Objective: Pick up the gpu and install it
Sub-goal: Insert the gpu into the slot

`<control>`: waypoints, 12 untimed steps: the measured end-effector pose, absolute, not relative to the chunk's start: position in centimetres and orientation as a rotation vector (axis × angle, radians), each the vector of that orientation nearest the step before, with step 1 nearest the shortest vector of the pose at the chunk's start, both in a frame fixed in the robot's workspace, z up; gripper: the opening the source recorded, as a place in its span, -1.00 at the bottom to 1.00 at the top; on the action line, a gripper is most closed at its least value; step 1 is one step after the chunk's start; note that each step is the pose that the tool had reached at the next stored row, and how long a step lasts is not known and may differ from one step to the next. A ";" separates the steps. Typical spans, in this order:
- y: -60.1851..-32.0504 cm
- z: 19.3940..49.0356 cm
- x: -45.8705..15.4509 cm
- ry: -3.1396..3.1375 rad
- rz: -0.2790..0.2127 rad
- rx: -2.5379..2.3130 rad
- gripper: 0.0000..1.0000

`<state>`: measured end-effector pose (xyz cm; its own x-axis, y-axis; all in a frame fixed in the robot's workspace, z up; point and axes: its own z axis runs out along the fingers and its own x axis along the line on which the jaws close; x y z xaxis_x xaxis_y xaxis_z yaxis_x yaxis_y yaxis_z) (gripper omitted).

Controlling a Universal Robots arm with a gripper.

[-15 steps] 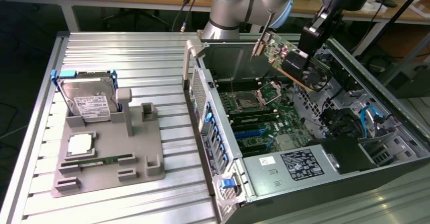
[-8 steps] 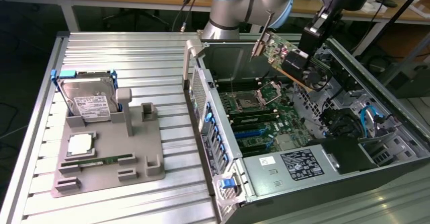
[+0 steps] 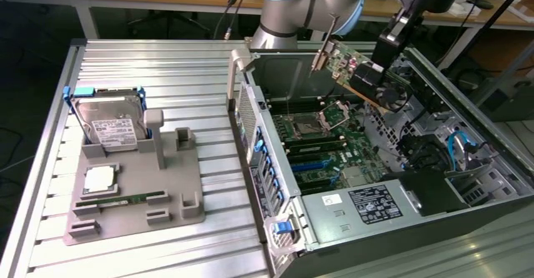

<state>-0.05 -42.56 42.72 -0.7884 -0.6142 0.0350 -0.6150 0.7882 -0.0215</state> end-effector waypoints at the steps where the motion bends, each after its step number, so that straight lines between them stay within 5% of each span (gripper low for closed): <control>1: -42.5 42.7 0.0 -2.944 0.050 1.018 -0.47; 12: -42.5 42.7 0.0 -2.923 0.050 1.080 -0.47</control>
